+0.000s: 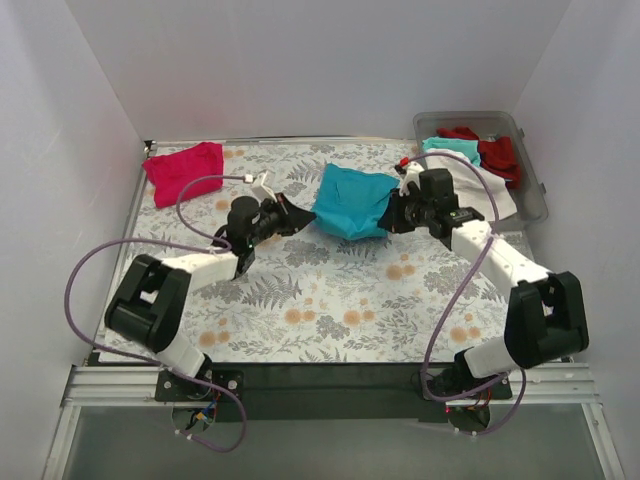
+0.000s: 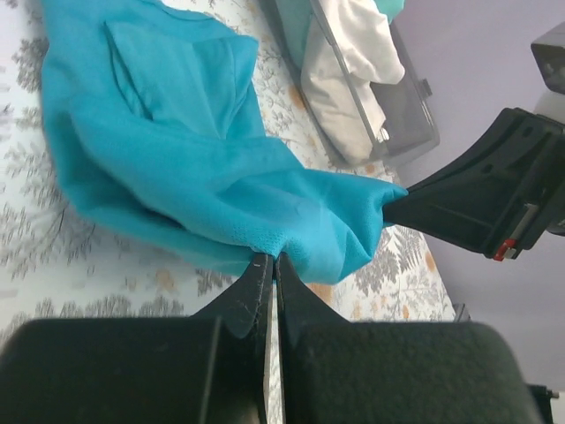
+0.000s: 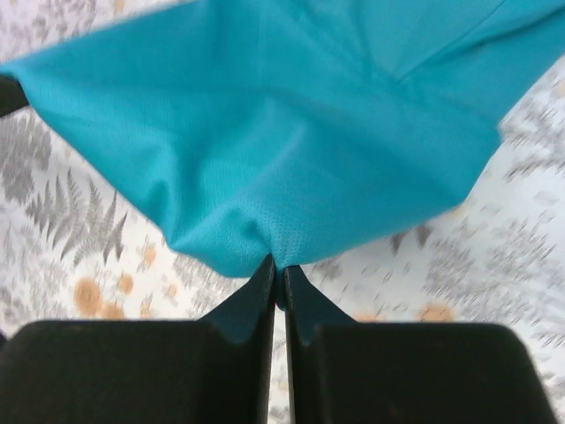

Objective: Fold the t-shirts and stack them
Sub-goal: Fold the tshirt

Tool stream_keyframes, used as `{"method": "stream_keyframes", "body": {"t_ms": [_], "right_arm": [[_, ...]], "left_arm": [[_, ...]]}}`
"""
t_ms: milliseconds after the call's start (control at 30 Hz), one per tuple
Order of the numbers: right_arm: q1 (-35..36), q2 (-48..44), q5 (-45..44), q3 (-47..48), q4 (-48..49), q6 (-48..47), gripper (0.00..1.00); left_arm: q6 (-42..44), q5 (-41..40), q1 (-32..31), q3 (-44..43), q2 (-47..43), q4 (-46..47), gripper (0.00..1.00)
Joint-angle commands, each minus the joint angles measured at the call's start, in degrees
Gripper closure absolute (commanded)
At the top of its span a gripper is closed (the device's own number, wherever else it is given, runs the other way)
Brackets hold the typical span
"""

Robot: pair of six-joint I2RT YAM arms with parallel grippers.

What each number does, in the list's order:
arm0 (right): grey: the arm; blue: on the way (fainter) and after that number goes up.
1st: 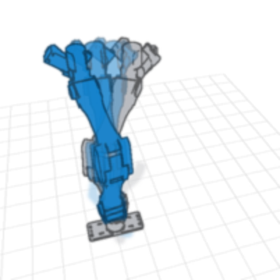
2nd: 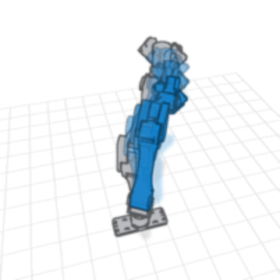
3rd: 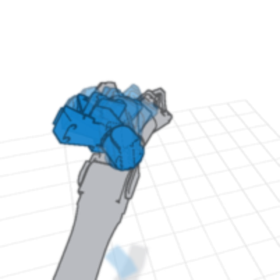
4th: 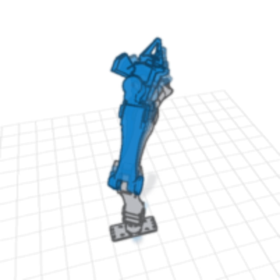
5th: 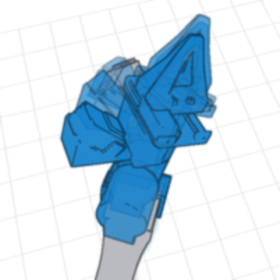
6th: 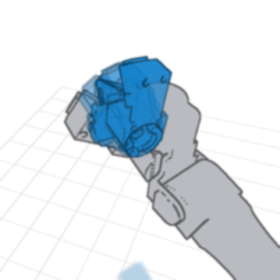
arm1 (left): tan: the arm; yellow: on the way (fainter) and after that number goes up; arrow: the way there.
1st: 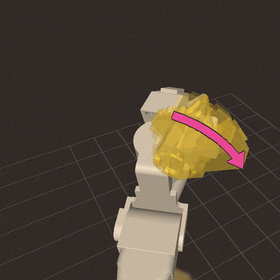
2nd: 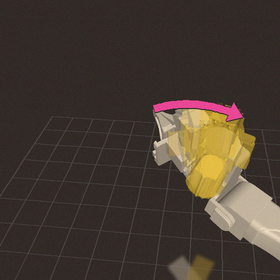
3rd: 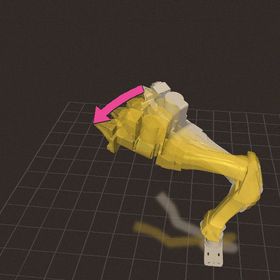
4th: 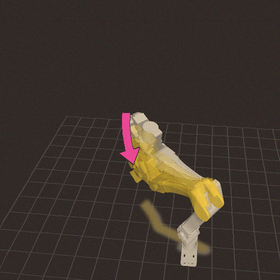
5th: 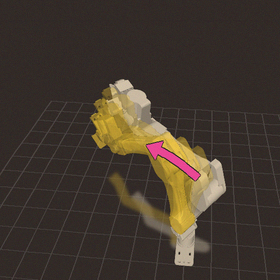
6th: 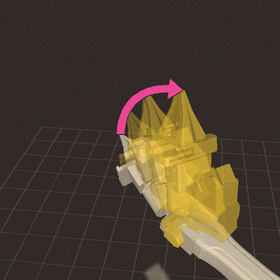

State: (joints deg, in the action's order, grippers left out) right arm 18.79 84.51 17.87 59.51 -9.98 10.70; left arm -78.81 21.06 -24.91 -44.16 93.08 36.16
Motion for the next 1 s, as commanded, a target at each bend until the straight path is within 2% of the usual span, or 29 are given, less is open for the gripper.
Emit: {"method": "stream_keyframes", "body": {"t_ms": [0,100,233,300,433,733,967], "right_arm": [[3.8,-7.3,-0.7,-7.3,2.4,2.1,0.99],[7.8,-12.8,-3.8,-11.7,2.2,3.1,0.99],[9.5,-19.6,-3.9,-19.1,0.8,4.7,0.99],[11.1,-23.1,-4.8,-19.9,-1.9,4.9,0.99],[13.7,-27.0,-5.5,-20.8,-8.0,4.7,0.99],[20.8,-31.3,-1.4,-22.9,-20.9,6.5,0.99],[28.2,-33.1,2.9,-24.5,-25.4,9.4,0.99]], "left_arm": [[0.9,-2.7,-0.8,7.2,-8.3,0.1,1.0],[2.1,-9.3,-2.2,12.9,-14.5,-5.6,1.0],[0.2,-18.2,-5.0,18.5,-25.1,-15.7,1.0],[-0.8,-24.4,-7.7,20.5,-28.5,-19.6,1.0],[-3.7,-29.8,-13.1,22.5,-37.2,-33.0,1.0],[-12.9,-25.3,-21.0,27.2,-53.0,-49.1,1.0],[-17.9,-25.5,-31.2,25.2,-55.5,-54.4,1.0]]}}
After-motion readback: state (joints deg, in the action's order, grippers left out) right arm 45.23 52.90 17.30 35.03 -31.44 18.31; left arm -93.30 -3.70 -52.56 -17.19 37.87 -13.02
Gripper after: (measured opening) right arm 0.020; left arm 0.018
